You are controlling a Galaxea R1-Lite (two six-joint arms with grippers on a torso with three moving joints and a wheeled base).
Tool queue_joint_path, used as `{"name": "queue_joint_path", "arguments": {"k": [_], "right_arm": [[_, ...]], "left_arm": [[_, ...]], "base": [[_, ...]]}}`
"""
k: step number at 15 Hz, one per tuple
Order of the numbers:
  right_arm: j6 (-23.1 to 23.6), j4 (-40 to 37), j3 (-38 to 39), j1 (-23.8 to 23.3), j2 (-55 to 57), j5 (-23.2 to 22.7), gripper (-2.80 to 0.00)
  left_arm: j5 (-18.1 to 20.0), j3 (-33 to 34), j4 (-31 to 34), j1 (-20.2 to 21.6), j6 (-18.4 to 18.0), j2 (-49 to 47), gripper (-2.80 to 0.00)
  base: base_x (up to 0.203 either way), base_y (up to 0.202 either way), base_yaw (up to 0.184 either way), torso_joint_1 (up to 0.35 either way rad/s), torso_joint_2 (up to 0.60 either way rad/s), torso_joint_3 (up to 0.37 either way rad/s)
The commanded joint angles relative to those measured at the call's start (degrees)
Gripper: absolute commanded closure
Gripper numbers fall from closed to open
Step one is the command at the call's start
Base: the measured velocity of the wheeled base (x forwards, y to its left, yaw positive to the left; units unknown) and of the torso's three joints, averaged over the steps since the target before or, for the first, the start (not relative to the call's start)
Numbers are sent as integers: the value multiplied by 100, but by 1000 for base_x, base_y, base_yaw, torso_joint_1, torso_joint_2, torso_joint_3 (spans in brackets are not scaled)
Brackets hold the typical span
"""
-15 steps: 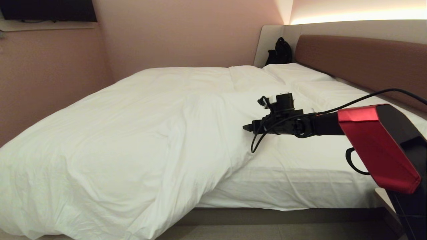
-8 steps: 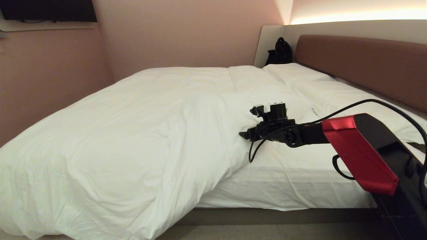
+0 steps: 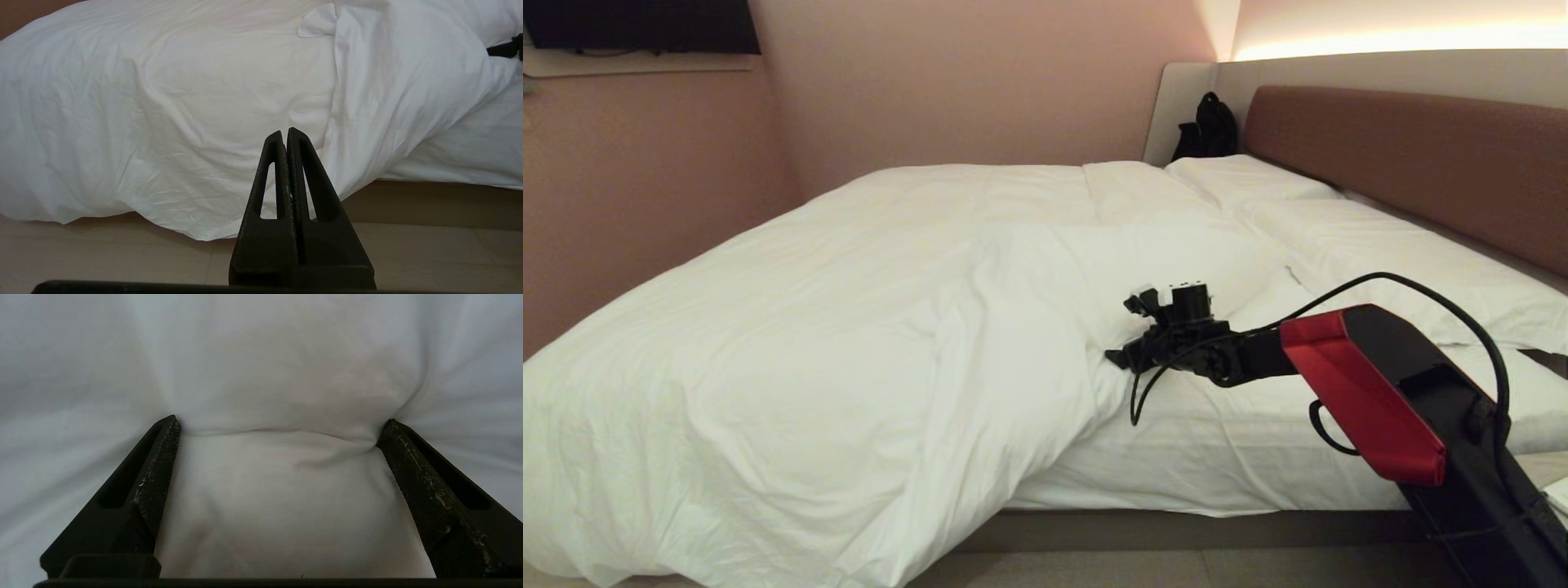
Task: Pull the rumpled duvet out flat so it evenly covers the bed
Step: Hold the folded corner of the quilt, then flatten the corners of the folded blanket
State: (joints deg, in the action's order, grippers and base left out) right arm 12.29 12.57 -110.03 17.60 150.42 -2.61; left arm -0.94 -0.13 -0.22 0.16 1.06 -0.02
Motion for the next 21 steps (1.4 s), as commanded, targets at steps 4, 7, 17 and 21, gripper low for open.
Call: {"name": "queue_joint_path", "arguments": {"k": [4, 7, 17, 21], "right_arm": [[2, 62, -9, -46, 259, -20, -280], [-5, 104, -9, -82, 303, -20, 0], [-69, 97, -9, -167, 20, -9, 0], [-69, 99, -2, -170, 4, -3, 0]], "left_arm": [[-3, 5, -4, 2, 0, 2, 0], [-3, -4, -4, 2, 8, 2, 0], [-3, 5, -4, 2, 2, 2, 0], [-3, 3, -4, 2, 0, 2, 0]], "base": [[0, 0, 0, 0, 0, 0], [0, 0, 0, 0, 0, 0], [0, 0, 0, 0, 0, 0], [0, 0, 0, 0, 0, 0]]}}
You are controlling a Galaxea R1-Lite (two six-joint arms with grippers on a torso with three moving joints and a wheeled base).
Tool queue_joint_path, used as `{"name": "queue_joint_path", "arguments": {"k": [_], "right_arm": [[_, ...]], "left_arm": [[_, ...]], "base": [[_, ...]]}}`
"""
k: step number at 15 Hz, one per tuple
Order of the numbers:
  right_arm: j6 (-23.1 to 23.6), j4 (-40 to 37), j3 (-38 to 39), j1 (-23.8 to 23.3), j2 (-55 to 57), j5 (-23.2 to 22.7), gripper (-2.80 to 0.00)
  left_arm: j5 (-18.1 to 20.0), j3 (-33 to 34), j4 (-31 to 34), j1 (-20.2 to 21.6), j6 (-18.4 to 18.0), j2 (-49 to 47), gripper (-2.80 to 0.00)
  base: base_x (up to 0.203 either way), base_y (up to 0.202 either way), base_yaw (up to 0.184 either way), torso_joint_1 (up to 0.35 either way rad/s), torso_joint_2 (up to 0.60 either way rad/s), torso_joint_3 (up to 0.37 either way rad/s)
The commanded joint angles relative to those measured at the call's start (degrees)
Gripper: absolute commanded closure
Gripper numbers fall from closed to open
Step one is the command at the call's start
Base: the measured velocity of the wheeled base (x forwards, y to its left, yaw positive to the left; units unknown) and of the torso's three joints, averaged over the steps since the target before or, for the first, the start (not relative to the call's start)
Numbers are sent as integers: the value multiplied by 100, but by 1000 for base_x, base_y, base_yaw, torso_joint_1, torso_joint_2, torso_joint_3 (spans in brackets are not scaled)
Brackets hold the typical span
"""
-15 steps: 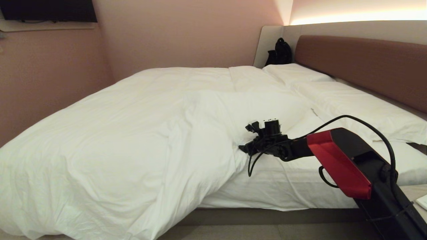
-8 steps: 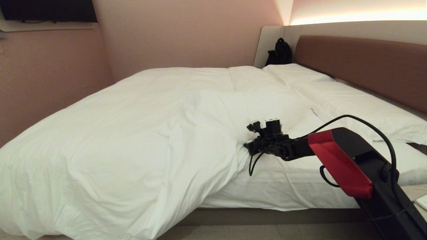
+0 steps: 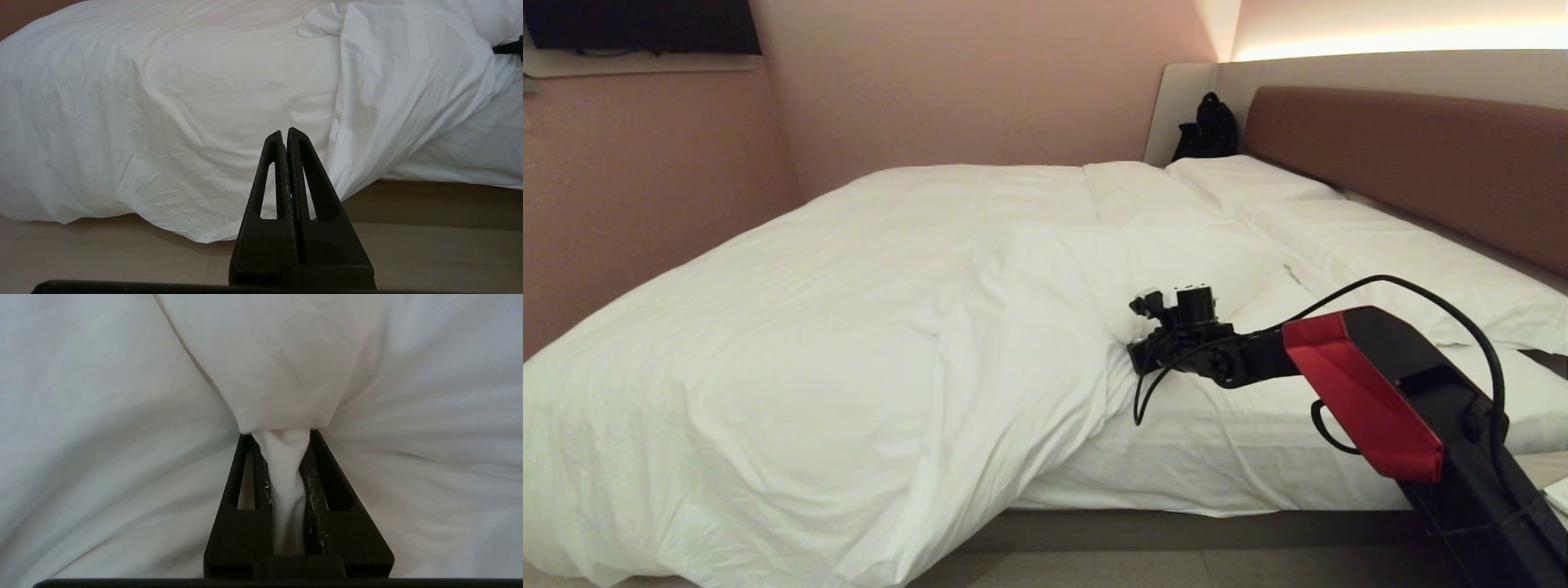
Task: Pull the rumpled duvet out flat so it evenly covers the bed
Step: Flatten the corners of the folded blanket
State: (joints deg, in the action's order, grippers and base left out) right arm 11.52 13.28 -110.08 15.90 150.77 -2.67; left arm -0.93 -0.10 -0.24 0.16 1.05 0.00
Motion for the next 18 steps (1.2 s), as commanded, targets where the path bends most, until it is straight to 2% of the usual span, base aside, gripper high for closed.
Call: {"name": "queue_joint_path", "arguments": {"k": [1, 7, 12, 18], "right_arm": [[8, 28, 4, 1, -30, 3, 0], [-306, -14, 166, -116, -561, 30, 0], [-504, -143, 1400, -539, -1466, 54, 0], [-549, -97, 2494, -763, -1664, 56, 0]], "left_arm": [[-3, -6, -2, 2, 6, 0, 0], [-3, -1, -2, 2, 1, 0, 0], [-3, -7, -2, 2, 2, 0, 0], [-3, -7, -2, 2, 2, 0, 0]], "base": [[0, 0, 0, 0, 0, 0], [0, 0, 0, 0, 0, 0], [0, 0, 0, 0, 0, 0], [0, 0, 0, 0, 0, 0]]}}
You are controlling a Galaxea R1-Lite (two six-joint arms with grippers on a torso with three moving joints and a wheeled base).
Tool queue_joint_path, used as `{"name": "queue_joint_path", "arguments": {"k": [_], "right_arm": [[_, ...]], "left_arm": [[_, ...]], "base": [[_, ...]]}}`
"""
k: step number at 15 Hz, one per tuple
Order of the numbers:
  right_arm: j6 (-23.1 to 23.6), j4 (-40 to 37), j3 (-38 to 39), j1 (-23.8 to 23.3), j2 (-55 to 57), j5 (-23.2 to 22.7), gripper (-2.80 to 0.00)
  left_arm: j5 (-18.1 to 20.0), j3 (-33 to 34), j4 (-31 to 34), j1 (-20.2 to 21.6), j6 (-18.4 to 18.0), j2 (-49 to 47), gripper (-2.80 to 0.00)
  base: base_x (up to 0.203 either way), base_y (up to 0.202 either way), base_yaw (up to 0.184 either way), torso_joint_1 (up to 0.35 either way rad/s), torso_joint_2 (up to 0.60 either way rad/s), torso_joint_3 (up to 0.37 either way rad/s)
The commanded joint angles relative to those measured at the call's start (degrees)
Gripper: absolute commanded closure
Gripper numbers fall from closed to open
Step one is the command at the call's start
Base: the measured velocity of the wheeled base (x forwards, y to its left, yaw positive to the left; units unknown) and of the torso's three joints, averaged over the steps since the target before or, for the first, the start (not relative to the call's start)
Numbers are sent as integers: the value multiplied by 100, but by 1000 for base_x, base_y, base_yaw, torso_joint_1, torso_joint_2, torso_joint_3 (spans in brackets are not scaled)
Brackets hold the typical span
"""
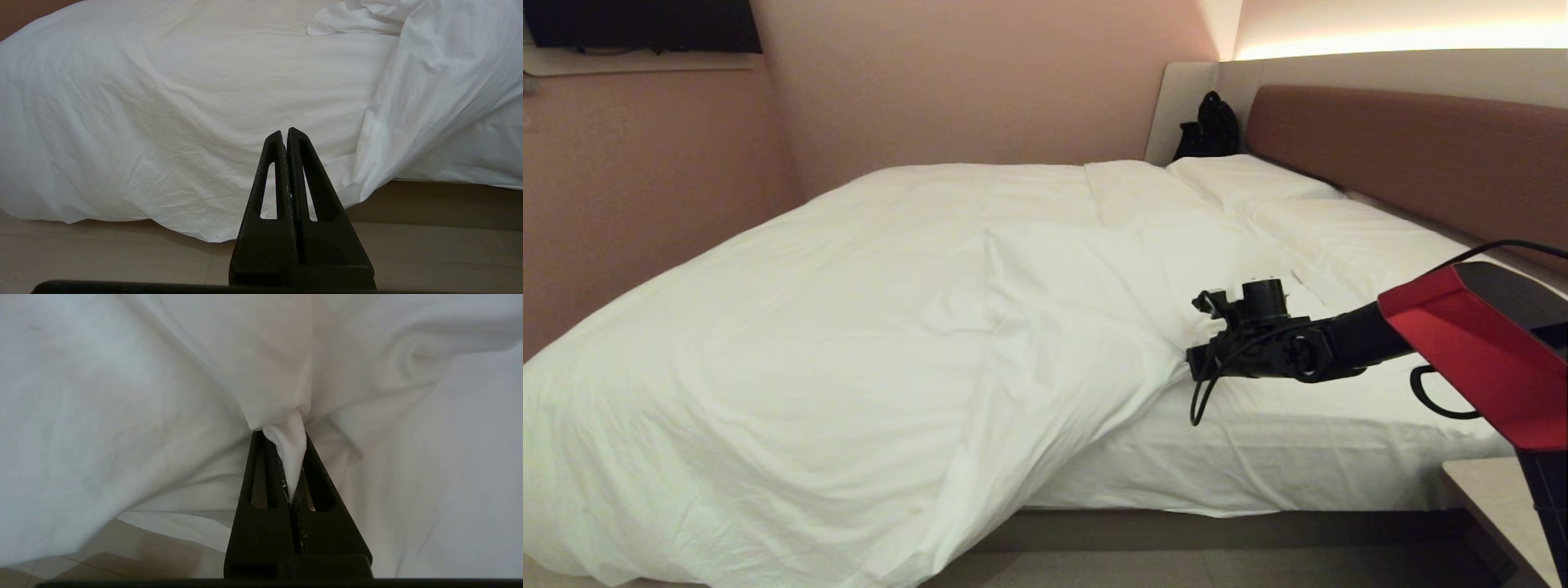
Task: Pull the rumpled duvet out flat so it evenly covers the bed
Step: Flatten the corners of the folded blanket
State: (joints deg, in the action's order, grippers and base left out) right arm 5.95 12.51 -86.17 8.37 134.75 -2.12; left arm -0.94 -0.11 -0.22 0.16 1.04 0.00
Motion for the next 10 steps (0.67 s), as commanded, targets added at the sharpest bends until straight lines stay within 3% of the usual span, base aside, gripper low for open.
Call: {"name": "queue_joint_path", "arguments": {"k": [1, 10], "right_arm": [[-4, -20, 141, -11, 14, 1, 0], [1, -2, 135, 165, 271, 91, 0]], "left_arm": [[-3, 1, -4, 2, 7, 0, 0], [-3, -3, -4, 2, 7, 0, 0]], "base": [[0, 0, 0, 0, 0, 0], [0, 0, 0, 0, 0, 0]]}}
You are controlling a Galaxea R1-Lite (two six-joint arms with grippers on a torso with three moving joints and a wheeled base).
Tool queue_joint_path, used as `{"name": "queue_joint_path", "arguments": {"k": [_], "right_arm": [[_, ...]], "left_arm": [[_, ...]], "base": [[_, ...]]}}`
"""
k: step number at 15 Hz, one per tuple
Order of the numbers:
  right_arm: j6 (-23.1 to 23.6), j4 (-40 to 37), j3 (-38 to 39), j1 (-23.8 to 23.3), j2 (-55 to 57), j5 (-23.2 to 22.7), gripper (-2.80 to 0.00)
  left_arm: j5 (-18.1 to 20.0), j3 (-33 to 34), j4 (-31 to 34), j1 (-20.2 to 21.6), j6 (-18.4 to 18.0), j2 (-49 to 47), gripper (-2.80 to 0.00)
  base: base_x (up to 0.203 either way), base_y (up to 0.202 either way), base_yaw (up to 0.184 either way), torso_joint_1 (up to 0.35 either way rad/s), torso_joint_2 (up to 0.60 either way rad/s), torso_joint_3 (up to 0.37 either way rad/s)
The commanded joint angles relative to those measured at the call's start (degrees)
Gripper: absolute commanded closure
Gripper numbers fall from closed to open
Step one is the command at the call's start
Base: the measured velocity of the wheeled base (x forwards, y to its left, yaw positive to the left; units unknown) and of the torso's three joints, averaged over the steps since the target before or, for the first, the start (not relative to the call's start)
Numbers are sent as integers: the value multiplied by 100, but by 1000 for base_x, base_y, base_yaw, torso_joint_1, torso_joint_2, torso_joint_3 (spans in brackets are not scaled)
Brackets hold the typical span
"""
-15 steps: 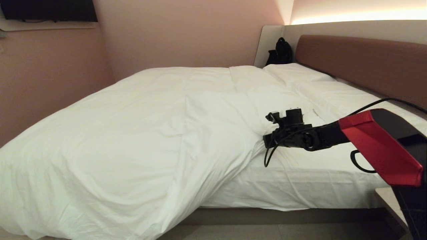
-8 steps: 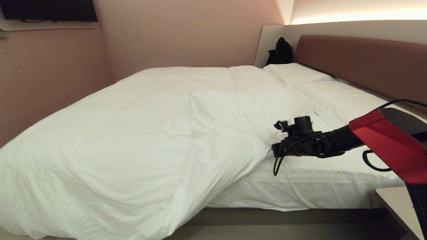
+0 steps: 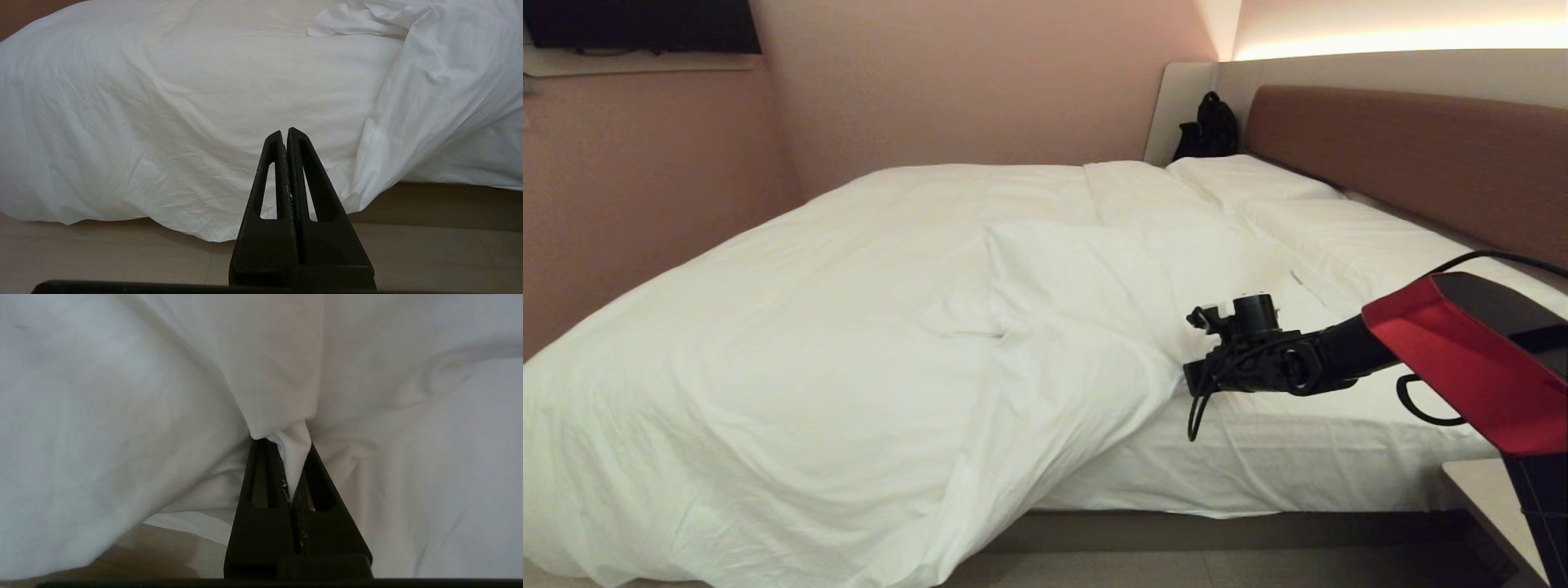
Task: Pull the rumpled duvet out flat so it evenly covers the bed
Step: Flatten the corners of the folded blanket
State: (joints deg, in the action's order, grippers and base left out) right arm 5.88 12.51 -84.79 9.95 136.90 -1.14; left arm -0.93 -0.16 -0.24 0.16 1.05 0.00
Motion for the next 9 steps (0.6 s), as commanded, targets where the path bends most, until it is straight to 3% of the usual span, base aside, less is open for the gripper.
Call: {"name": "queue_joint_path", "arguments": {"k": [1, 9], "right_arm": [[-8, 14, -29, 7, 91, 17, -280], [-15, 336, -51, 124, -795, 58, -280]], "left_arm": [[-4, 2, -2, 2, 5, 0, 0], [-4, -2, -2, 2, 9, 0, 0]], "base": [[0, 0, 0, 0, 0, 0], [0, 0, 0, 0, 0, 0]]}}
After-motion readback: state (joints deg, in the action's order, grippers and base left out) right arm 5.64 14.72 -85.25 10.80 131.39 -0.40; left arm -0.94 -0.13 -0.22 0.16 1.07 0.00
